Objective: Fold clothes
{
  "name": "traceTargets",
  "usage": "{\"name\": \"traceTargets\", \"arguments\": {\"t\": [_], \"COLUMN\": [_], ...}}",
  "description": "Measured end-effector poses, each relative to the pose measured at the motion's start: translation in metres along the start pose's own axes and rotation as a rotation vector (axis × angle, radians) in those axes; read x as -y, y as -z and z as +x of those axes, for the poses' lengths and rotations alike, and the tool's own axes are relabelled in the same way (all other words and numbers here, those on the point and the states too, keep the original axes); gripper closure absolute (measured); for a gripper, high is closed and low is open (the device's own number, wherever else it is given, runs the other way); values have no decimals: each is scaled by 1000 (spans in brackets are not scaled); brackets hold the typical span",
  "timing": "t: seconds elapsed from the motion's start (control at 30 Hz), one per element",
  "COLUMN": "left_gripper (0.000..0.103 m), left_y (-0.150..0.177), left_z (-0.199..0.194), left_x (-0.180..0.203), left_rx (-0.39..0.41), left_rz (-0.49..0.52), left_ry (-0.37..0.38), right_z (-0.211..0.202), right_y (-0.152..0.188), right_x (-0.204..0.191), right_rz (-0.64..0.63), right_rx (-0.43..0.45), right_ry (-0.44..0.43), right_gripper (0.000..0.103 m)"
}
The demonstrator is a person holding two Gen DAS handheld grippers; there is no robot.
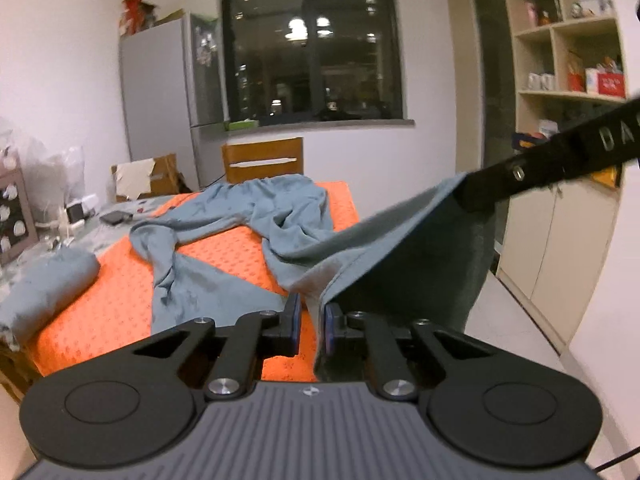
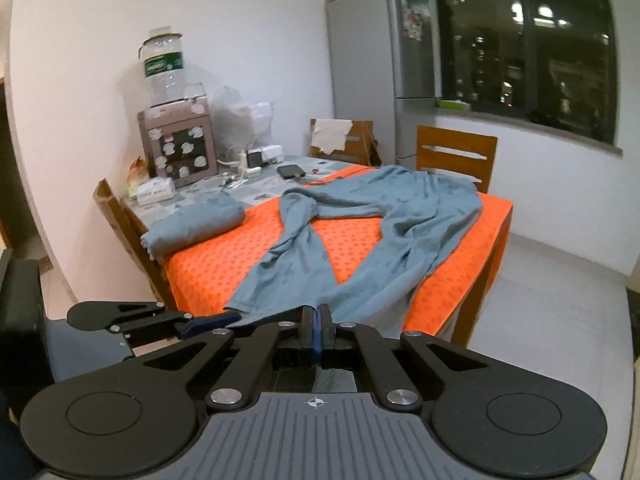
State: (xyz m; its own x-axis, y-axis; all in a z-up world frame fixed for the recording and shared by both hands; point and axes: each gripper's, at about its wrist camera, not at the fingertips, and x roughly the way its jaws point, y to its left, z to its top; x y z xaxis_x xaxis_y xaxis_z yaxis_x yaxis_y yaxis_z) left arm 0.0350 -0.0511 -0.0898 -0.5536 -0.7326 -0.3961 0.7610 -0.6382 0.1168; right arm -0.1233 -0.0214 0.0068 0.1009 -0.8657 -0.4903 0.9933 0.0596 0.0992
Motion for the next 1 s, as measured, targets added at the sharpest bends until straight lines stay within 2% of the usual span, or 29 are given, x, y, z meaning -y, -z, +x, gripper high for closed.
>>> {"name": "traceTargets", "arguments": {"t": [0.07,0.13,0.2,0.47,0.5,0.53,0.57,0.6,0.9,1.0], "left_gripper": [79,65,62,61,64,84,97,102,102,102], "left_y": [4,6,7,10,10,10,10,9,-17,-34], "left_z": [1,2,3,20,22,25,25,25,-7,-13], "left_x": [4,9,16,33,35,36,34,31,-5,-10], "left_rx": [-14,-19,-15,-8,-6,-7,-9,-6,25,33], "left_rz": [23,36,49,65,68,72,71,62,34,18], "left_ry": [27,49,63,98,102,106,108,106,40,40], "right_z": [-3,-6,-10,-20,-20,-21,-21,-21,-11,-3], "right_y": [0,0,0,-4,-4,-4,-3,-1,32,47], "right_x": [-2,-3,-4,-5,-6,-6,-7,-7,-10,-10], "right_rz": [7,12,17,37,37,36,35,33,53,115], "right_rx": [9,18,30,54,53,53,52,50,4,-7], "right_ry": [2,3,10,32,34,37,46,56,156,141], "right_gripper": [101,100,101,101,101,101,101,101,100,100]}}
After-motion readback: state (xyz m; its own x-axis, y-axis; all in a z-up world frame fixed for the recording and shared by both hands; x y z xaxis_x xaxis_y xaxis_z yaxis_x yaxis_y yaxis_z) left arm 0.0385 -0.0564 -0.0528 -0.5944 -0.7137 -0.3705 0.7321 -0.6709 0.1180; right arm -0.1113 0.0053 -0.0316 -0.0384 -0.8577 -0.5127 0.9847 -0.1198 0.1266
